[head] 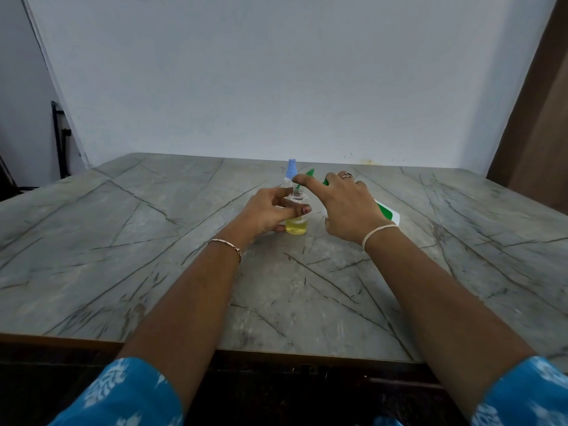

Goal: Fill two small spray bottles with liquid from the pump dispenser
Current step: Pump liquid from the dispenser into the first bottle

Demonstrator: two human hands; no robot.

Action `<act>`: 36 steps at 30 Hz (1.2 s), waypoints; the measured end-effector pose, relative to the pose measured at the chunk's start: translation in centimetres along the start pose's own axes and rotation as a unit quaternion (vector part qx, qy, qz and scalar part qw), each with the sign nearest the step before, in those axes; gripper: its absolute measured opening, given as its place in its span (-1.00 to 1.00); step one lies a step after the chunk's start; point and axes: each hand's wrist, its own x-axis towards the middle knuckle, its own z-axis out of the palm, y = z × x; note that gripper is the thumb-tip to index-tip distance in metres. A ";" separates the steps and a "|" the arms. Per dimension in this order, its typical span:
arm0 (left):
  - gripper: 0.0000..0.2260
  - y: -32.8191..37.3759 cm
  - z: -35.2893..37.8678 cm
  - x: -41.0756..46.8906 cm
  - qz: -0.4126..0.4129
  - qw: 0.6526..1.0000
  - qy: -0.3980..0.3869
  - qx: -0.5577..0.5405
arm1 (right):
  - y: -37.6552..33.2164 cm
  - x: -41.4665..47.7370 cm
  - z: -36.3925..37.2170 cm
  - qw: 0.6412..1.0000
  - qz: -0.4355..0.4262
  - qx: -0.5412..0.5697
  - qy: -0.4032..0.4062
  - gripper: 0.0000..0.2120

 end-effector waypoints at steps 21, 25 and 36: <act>-0.35 -0.2 -0.1 0.1 -0.006 1.000 -0.002 -0.006 | 0.0 0.1 0.4 0.999 0.001 -0.035 0.012 -0.07; -0.44 -0.1 0.0 0.0 -0.001 1.000 -0.006 -0.010 | 0.0 0.0 0.4 0.999 0.000 -0.042 0.012 0.00; -0.44 -0.1 0.0 0.1 0.002 1.000 -0.007 -0.002 | -0.5 0.8 0.7 0.999 0.016 -0.033 0.010 -0.20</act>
